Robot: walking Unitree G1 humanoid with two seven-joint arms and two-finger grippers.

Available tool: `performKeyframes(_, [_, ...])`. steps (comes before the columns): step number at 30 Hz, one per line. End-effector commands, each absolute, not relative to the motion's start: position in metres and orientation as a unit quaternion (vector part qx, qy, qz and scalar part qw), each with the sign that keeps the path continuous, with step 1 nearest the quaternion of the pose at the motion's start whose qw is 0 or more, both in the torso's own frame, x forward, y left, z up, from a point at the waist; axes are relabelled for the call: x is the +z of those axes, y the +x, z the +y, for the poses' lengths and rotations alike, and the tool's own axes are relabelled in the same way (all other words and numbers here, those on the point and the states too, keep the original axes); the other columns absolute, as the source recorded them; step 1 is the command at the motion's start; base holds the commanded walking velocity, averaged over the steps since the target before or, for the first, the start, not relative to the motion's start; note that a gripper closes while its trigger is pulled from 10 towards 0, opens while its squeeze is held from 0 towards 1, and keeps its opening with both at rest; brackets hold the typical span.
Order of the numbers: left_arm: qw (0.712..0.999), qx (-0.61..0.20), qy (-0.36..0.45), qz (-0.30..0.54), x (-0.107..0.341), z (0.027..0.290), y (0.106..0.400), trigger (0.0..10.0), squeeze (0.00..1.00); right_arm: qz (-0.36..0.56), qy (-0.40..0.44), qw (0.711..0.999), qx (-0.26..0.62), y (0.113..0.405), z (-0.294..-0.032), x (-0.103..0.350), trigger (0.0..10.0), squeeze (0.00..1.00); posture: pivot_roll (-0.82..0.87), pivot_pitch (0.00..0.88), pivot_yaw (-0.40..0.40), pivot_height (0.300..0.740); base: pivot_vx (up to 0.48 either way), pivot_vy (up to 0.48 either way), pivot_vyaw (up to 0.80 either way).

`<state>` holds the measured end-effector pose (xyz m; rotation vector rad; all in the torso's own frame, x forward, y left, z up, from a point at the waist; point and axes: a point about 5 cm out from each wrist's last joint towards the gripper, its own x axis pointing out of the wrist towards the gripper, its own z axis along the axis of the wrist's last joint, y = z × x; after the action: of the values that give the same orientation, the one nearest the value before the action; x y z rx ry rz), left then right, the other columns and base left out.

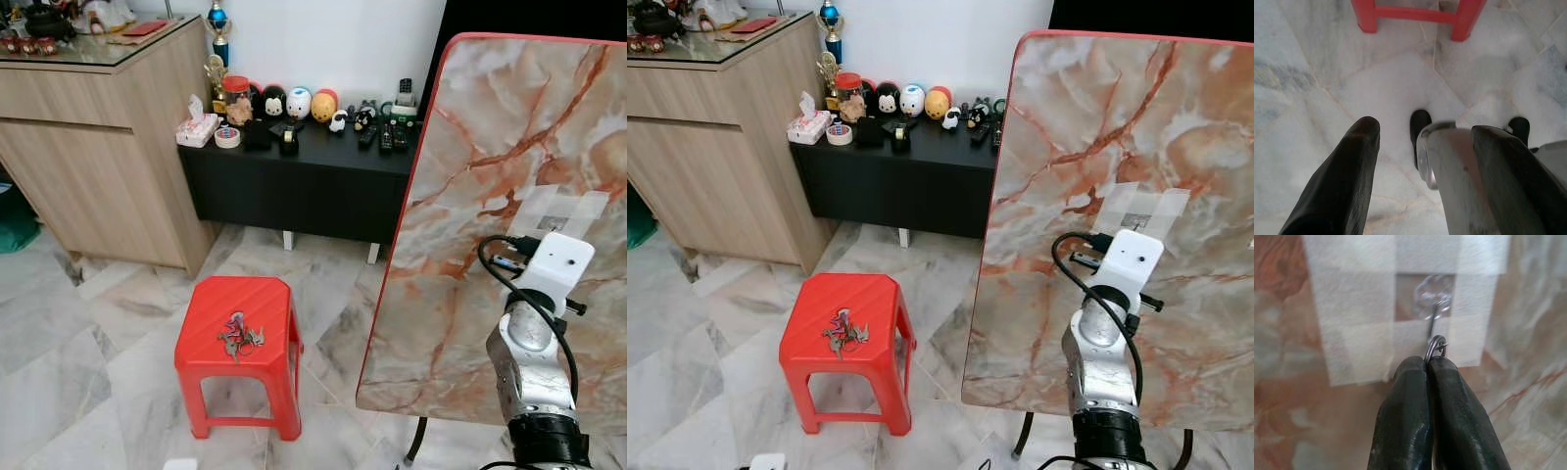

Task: Hang keys on a hook

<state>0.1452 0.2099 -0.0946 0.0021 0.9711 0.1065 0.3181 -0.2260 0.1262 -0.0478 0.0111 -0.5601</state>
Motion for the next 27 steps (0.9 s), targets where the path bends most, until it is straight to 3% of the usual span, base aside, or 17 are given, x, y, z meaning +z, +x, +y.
performKeyframes(1, [0.877, 0.053, 0.005, 0.477, -0.097, 0.211, 0.14, 10.0, 0.0, 0.005, -0.036, 0.961, -0.273, 0.321, -0.227, 0.13, 10.0, 0.0, 0.02, 0.0, -0.059, 0.74, 0.0, 0.0, 0.0])
performKeyframes(5, [0.877, 0.054, 0.005, 0.477, -0.097, 0.212, 0.14, 10.0, 0.0, 0.006, -0.044, 0.962, -0.27, 0.322, -0.226, 0.13, 10.0, 0.0, 0.02, 0.0, -0.059, 0.74, 0.0, 0.0, 0.0])
performKeyframes(13, [0.874, 0.071, 0.009, 0.481, -0.093, 0.242, 0.13, 10.0, 0.0, 0.01, -0.053, 0.961, -0.271, 0.322, -0.227, 0.13, 10.0, 0.0, 0.01, 0.0, -0.058, 0.74, 0.0, 0.0, 0.0])
performKeyframes(14, [0.874, 0.072, 0.009, 0.481, -0.093, 0.243, 0.129, 10.0, 0.0, 0.01, -0.053, 0.961, -0.271, 0.321, -0.227, 0.13, 10.0, 0.11, 0.01, 0.0, -0.058, 0.74, 0.0, 0.0, 0.0])
performKeyframes(15, [0.874, 0.072, 0.009, 0.481, -0.093, 0.243, 0.129, 10.0, 0.0, 0.01, -0.053, 0.961, -0.271, 0.321, -0.227, 0.13, 10.0, 0.11, 0.01, 0.0, -0.058, 0.74, 0.0, 0.0, 0.0])
performKeyframes(16, [0.874, 0.071, 0.009, 0.481, -0.093, 0.243, 0.129, 10.0, 0.0, 0.009, -0.05, 0.962, -0.27, 0.321, -0.227, 0.129, 10.0, 0.64, 0.01, 0.0, -0.058, 0.74, 0.0, 0.0, 0.0])
performKeyframes(17, [0.874, 0.071, 0.009, 0.481, -0.093, 0.242, 0.129, 10.0, 0.0, 0.01, -0.048, 0.962, -0.269, 0.321, -0.226, 0.129, 10.0, 1.0, 0.01, 0.0, -0.058, 0.74, 0.0, 0.0, 0.0])
performKeyframes(27, [0.877, 0.056, 0.006, 0.477, -0.095, 0.22, 0.14, 10.0, 0.0, 0.015, -0.033, 0.968, -0.247, 0.318, -0.22, 0.123, 10.0, 1.0, 0.01, 0.0, -0.06, 0.74, 0.0, 0.0, 0.0])
